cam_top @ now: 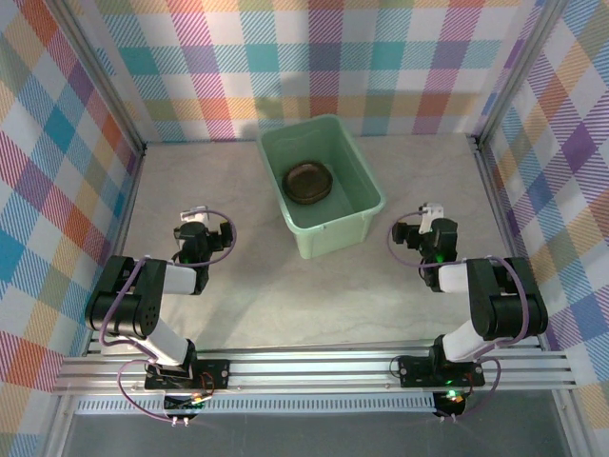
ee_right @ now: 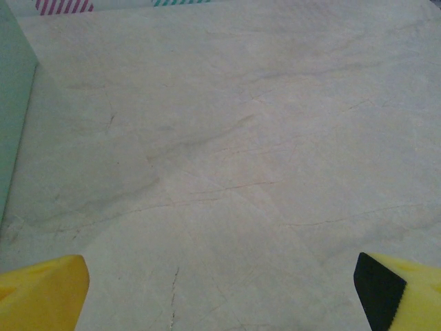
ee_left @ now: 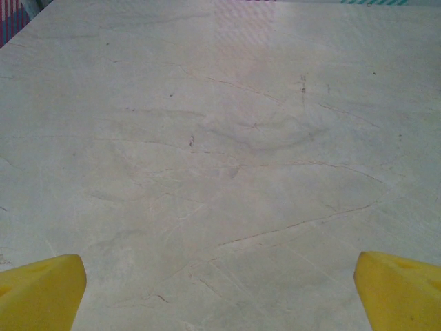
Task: Place the plates into the plastic bin on the countertop
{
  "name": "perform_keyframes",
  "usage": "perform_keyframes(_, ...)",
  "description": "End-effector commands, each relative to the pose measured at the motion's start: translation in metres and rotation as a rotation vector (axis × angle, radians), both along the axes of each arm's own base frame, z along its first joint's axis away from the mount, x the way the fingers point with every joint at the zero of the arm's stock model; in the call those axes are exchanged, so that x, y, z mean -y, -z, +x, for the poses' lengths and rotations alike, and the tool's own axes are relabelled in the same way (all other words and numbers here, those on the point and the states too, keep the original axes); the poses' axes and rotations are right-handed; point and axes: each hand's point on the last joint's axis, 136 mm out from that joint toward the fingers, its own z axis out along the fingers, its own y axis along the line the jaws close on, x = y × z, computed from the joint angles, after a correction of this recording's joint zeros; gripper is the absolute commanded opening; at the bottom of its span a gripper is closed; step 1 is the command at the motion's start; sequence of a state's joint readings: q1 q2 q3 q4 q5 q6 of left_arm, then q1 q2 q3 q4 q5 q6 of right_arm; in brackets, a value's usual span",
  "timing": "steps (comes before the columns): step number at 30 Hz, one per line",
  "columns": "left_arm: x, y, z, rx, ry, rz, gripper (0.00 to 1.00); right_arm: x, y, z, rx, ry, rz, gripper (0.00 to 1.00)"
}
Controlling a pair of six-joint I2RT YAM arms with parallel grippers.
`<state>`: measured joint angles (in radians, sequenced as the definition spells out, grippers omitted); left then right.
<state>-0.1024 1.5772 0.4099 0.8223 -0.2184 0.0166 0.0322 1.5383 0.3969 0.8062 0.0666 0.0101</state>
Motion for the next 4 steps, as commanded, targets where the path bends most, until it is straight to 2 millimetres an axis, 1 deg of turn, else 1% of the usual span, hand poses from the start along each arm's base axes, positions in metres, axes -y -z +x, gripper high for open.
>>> perform_keyframes(1,0.0007,-0.0078,0.0034,0.04,0.013,-0.002,1.0,-0.0035,-0.0108,0.0066,0.032,-0.027,0.011,0.99)
perform_keyframes(4,0.0007,-0.0084,0.0036,0.041,0.013,-0.001,1.0,-0.0031,-0.0118,0.0057,0.038,-0.028,0.011,0.99)
